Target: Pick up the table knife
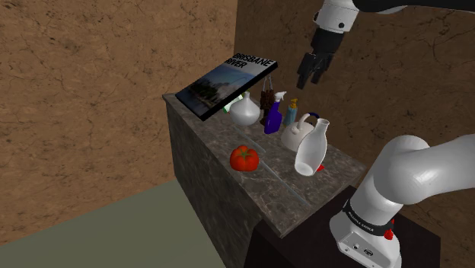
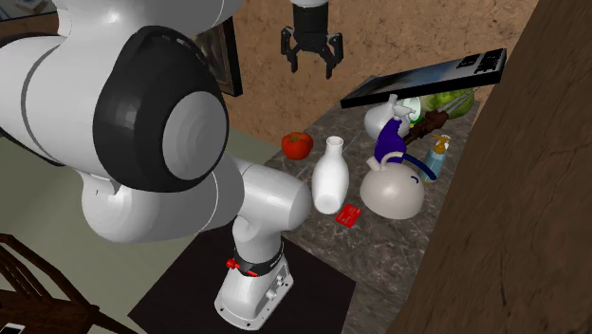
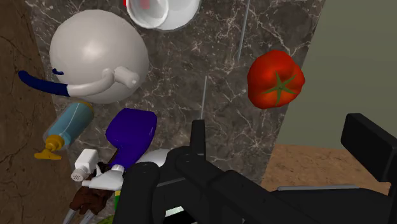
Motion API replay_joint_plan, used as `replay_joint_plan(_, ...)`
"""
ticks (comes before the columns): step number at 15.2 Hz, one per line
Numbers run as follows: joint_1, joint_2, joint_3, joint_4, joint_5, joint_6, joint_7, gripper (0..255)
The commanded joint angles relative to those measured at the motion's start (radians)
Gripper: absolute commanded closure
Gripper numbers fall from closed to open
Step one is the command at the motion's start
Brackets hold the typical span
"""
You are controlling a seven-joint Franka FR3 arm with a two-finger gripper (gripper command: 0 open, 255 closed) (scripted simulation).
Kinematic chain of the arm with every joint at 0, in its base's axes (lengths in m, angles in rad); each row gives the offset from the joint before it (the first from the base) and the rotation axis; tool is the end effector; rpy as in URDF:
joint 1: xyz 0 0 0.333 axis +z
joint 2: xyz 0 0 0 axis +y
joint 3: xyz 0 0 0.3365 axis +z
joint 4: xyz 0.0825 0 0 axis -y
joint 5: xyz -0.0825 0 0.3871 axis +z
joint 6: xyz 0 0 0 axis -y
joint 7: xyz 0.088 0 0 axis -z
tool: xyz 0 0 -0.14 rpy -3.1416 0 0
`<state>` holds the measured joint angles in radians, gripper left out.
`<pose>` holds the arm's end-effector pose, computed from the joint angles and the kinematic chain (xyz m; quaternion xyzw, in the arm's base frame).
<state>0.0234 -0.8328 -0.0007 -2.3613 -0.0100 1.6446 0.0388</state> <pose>0.2934 0.0053 0.5904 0.9983 -0.0079 0.0581 0.0030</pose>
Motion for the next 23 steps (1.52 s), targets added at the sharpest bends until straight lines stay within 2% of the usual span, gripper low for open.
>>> replay_joint_plan(1, 0.0, 0.0, 0.0, 0.0, 0.0, 0.0, 0.0, 0)
replay_joint_plan(7, -0.002, -0.033, 0.027, -0.216, 0.017, 0.167, 0.051, 0)
replay_joint_plan(13, 0.001, -0.017, 0.059, -0.402, 0.041, 0.354, 0.104, 0)
replay_joint_plan(18, 0.01, 0.053, 0.091, -0.531, 0.065, 0.539, 0.151, 0)
replay_joint_plan(23, 0.02, 0.196, 0.127, -0.626, 0.092, 0.764, 0.2, 0)
